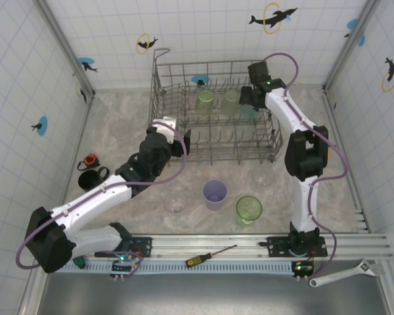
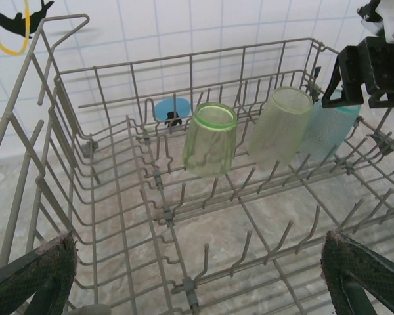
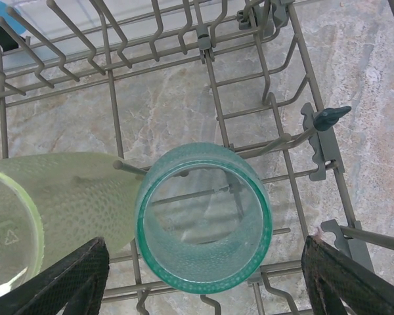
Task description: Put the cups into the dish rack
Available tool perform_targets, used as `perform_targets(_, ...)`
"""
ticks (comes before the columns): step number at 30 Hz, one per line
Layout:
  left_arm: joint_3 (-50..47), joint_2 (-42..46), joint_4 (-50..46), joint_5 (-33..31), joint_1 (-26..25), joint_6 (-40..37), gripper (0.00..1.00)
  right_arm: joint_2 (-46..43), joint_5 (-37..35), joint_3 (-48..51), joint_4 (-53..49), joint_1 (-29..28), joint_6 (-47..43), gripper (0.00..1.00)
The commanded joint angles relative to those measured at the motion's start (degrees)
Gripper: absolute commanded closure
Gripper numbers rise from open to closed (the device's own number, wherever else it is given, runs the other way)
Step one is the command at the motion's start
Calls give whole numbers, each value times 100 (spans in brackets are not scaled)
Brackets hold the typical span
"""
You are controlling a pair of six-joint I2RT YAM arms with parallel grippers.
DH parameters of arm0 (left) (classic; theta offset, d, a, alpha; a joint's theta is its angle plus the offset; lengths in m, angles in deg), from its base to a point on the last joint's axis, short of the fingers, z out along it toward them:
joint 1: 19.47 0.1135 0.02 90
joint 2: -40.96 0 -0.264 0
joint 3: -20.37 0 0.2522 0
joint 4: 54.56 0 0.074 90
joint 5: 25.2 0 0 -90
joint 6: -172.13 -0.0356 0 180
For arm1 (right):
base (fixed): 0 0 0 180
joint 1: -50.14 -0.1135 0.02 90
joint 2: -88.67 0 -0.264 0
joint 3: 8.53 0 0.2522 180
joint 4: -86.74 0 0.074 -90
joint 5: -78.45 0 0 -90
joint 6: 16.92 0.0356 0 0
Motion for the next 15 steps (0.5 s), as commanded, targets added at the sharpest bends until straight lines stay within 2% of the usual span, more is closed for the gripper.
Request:
perform_targets(1,58,246,-194,-116,37,76,2,-732,51,391,241,31,26,20)
perform_targets(10,19,650,-796,-306,33,593,2,-3126,249,2532,1071,71,-24,15)
perform_targets(15,35,838,-1323,-367,31,1230,2,-4352,502,3786,1210,-1,113,11)
